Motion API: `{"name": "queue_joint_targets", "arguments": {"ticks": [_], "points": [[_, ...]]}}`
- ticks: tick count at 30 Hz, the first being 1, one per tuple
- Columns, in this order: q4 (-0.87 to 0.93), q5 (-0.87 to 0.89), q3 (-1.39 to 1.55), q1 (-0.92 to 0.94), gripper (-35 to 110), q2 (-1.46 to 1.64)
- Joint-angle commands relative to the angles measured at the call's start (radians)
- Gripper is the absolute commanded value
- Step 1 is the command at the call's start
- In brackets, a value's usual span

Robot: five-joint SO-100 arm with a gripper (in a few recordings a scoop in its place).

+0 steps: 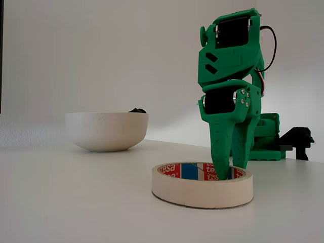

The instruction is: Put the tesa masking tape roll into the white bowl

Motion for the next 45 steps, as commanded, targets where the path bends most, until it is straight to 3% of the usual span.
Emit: {"name": "queue_joint_targets", "arguments": {"ticks": [1, 5, 8, 20, 27, 37, 45], "points": [[-0.006, 0.018, -0.058, -0.029, 14, 0.028], [-0.006, 0.025, -0.058, -0.028, 12, 0.026], [-0.006, 0.028, -0.058, -0.028, -8, 0.026], [0.006, 0.014, -0.055, -0.037, -8, 0.067], [0.175, -0.066, -0.061, 0.061, -8, 0.477], [0.416, -0.213, -0.227, 0.514, -8, 0.847], [0.295, -0.337, -0.249, 1.078, -8, 0.879]]}}
